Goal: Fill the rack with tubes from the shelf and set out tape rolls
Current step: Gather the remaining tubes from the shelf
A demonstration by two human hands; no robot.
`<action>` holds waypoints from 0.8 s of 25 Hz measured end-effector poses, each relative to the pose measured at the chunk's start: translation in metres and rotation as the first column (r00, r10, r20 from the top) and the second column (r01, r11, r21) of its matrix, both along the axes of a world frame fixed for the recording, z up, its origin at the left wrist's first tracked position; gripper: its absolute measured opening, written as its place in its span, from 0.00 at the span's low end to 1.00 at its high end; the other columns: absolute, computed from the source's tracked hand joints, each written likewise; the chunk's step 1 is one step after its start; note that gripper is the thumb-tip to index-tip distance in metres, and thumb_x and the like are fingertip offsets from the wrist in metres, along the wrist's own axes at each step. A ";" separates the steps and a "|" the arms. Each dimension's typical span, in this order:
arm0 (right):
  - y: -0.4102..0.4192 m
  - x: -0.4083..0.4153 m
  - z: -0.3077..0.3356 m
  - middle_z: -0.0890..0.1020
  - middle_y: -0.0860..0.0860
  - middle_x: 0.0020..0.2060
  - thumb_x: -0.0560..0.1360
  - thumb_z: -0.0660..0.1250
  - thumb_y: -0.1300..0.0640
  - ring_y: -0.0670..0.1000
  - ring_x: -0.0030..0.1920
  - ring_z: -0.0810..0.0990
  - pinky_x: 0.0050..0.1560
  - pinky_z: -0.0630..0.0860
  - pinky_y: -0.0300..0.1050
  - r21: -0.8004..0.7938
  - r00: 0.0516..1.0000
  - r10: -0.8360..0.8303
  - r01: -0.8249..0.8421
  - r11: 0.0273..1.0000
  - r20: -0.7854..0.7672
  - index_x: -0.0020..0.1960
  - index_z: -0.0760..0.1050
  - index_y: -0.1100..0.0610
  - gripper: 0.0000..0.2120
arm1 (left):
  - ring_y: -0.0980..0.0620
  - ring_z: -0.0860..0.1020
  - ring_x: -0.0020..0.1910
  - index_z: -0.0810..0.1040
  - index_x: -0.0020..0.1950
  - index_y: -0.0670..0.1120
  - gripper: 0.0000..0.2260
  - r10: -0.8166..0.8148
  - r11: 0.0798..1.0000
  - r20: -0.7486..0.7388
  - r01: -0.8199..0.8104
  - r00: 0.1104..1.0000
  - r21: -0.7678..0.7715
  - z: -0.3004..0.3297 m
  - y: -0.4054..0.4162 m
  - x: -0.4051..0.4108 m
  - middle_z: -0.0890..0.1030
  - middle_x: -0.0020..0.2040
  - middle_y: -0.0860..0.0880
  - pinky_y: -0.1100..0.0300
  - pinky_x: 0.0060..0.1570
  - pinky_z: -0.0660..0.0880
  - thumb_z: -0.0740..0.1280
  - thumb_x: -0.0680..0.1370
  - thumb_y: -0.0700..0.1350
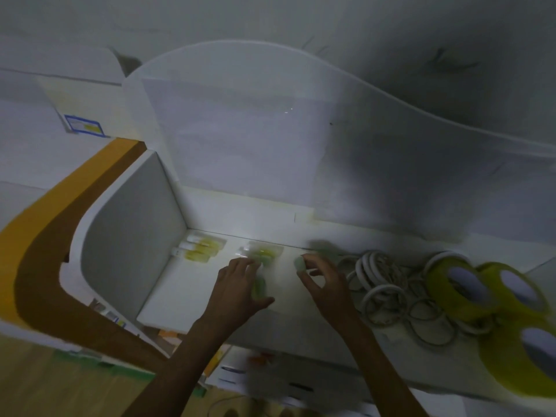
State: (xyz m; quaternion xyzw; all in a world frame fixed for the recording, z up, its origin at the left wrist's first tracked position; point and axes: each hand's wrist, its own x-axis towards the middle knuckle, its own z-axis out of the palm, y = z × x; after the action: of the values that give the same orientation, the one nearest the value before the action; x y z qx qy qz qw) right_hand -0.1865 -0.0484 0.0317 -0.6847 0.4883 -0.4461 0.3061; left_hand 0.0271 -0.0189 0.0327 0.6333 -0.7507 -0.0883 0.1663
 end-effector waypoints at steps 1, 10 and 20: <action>0.001 -0.001 0.001 0.80 0.42 0.50 0.77 0.68 0.53 0.46 0.49 0.79 0.48 0.78 0.46 0.004 1.000 -0.003 0.003 1.000 0.018 0.54 0.78 0.50 0.06 | 0.46 0.70 0.66 0.72 0.68 0.46 0.35 -0.006 1.000 0.013 0.006 1.000 0.011 -0.004 -0.002 -0.001 0.74 0.67 0.47 0.50 0.64 0.66 0.74 0.67 0.62; 0.009 -0.013 0.003 0.81 0.46 0.50 0.77 0.69 0.57 0.45 0.49 0.80 0.48 0.78 0.44 0.031 0.998 0.004 -0.006 1.000 0.056 0.55 0.78 0.51 0.08 | 0.40 0.72 0.65 0.78 0.63 0.51 0.24 -0.041 0.997 0.020 0.043 0.999 -0.070 -0.027 -0.010 -0.007 0.80 0.59 0.47 0.40 0.64 0.66 0.68 0.70 0.59; 0.007 -0.017 0.003 0.81 0.43 0.49 0.75 0.71 0.60 0.44 0.48 0.80 0.47 0.77 0.41 0.056 0.997 -0.019 0.014 0.998 0.081 0.54 0.77 0.47 0.12 | 0.43 0.80 0.49 0.82 0.52 0.48 0.13 0.014 0.975 0.011 -0.011 1.000 -0.223 -0.018 -0.020 -0.026 0.83 0.46 0.47 0.44 0.58 0.71 0.75 0.68 0.45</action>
State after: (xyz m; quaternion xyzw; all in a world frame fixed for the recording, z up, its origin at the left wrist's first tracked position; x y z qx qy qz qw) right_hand -0.2030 -0.0413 0.0351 -0.6531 0.4933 -0.4625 0.3410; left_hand 0.0014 -0.0384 0.0145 0.6159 -0.7528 0.0015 0.2322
